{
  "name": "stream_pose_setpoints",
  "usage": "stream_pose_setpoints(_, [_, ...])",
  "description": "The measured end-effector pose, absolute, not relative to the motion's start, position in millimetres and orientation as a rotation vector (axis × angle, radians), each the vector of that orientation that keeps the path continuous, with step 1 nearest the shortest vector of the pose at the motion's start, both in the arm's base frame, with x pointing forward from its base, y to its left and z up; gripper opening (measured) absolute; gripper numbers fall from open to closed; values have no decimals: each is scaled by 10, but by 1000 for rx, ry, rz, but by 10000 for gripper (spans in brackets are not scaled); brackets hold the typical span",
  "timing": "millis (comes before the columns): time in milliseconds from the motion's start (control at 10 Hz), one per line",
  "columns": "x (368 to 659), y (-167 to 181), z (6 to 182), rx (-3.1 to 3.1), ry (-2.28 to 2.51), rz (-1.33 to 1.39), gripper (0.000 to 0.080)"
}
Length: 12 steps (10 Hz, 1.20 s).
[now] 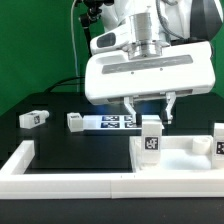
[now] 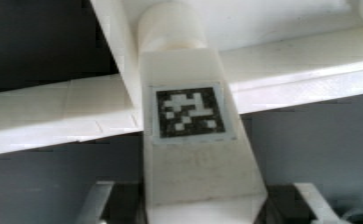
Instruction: Assemble square table
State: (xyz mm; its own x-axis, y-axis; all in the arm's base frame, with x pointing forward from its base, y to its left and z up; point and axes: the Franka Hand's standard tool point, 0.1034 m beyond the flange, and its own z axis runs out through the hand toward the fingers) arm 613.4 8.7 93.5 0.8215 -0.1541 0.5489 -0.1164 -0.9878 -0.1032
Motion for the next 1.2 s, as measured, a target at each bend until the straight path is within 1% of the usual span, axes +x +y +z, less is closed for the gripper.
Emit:
stream_pose_setpoints(200, [6132, 82, 929, -2938, 214, -892, 300])
stream_pose_setpoints(300, [6130, 83, 927, -2938, 214, -892, 526])
stream_pose_setpoints(400, [6130, 83, 926, -2938, 214, -891, 526])
stream_pose_setpoints(500, [6128, 83, 925, -2939, 214, -891, 621])
stream_pose_setpoints(600, [6128, 83, 924, -2939, 214, -891, 643])
stream_pose_setpoints(1000, [6123, 93, 912, -2940, 213, -869, 649])
stream_pose_setpoints(1100, [6168, 137, 937, -2938, 213, -737, 649])
stream_pose_setpoints(1200, [6290, 94, 1035, -2933, 224, -666, 649])
